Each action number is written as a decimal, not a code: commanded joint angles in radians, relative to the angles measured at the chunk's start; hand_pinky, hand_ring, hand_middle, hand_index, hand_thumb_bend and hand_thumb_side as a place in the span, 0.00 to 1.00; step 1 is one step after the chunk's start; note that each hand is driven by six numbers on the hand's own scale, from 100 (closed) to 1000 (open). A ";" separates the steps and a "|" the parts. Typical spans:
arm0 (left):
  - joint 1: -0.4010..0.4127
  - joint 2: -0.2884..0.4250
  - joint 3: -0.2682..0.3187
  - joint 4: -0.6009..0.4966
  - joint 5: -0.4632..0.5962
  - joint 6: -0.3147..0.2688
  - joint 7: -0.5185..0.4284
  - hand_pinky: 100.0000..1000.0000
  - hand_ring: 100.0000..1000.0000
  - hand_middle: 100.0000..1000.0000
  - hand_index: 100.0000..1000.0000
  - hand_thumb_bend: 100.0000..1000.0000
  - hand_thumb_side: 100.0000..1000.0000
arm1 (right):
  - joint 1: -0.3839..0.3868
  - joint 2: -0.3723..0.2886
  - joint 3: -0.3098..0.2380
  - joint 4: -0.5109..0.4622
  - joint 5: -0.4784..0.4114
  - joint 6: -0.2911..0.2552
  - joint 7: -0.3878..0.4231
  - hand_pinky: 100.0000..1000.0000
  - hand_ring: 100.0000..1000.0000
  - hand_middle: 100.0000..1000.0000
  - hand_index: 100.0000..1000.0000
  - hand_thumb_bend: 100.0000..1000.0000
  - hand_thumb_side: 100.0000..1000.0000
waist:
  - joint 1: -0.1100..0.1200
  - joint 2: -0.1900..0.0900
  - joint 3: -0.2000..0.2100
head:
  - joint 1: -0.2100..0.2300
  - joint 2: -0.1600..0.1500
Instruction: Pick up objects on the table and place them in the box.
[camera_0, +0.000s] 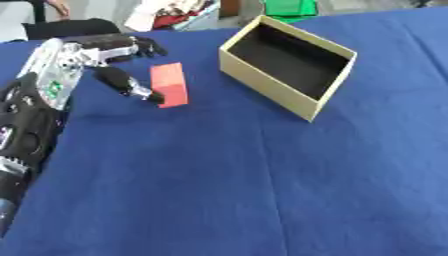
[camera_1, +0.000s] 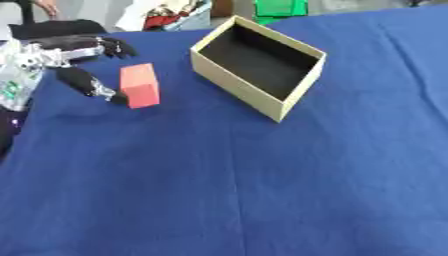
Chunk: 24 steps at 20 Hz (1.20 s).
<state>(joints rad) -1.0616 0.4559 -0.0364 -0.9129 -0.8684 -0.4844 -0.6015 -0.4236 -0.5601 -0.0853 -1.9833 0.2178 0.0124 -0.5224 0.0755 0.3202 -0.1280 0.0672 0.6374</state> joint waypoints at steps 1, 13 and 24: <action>-0.028 0.010 0.014 -0.027 -0.046 -0.006 0.041 0.88 0.90 0.93 0.95 0.75 0.67 | -0.015 -0.014 -0.004 -0.017 -0.004 -0.004 0.003 0.75 0.73 0.77 0.78 0.00 0.84 | -0.005 -0.016 -0.004 | -0.002 -0.016; -0.057 -0.004 0.016 -0.057 -0.066 0.002 0.017 0.95 0.95 0.93 0.96 0.71 0.71 | -0.021 -0.006 -0.002 -0.017 -0.007 -0.003 0.005 0.75 0.73 0.77 0.78 0.00 0.85 | -0.007 -0.001 -0.018 | 0.009 -0.021; -0.076 -0.003 0.011 -0.047 -0.003 0.018 -0.099 0.96 0.95 0.94 0.98 0.71 0.72 | -0.033 -0.001 0.000 -0.017 -0.009 -0.004 0.005 0.75 0.73 0.77 0.77 0.00 0.85 | 0.002 0.010 -0.039 | 0.023 -0.021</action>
<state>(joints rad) -1.1109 0.4385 -0.0325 -0.9515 -0.8716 -0.4420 -0.6641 -0.4419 -0.5497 -0.0839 -1.9833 0.2098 0.0098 -0.5193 0.0822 0.3491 -0.1679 0.0856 0.6231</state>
